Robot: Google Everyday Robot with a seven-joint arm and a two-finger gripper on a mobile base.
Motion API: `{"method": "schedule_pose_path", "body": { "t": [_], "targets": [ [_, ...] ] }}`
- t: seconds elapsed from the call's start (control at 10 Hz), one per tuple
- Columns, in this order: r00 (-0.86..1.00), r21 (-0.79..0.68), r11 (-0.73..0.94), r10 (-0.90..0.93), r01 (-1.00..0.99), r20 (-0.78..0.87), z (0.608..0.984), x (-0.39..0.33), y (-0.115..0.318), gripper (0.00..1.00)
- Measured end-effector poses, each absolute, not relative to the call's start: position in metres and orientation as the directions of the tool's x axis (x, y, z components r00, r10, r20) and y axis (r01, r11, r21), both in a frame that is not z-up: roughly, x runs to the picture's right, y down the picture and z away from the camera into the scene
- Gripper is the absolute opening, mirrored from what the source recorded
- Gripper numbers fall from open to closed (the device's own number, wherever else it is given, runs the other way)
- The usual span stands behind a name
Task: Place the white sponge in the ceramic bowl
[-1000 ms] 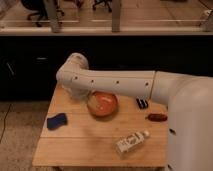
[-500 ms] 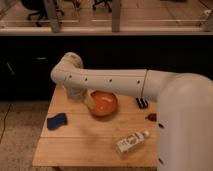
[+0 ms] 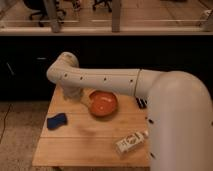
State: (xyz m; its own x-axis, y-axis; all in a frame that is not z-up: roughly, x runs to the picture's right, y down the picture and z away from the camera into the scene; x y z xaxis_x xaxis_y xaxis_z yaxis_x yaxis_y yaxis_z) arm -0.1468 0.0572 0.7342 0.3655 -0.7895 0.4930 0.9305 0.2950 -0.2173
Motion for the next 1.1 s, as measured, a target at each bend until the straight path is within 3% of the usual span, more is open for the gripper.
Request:
{"method": "schedule_pose_path", "body": {
  "t": [1.1],
  "targets": [
    [0.248,-0.131,0.211,-0.79,0.969,0.56,0.769,-0.184,0.062,0.8]
  ]
}}
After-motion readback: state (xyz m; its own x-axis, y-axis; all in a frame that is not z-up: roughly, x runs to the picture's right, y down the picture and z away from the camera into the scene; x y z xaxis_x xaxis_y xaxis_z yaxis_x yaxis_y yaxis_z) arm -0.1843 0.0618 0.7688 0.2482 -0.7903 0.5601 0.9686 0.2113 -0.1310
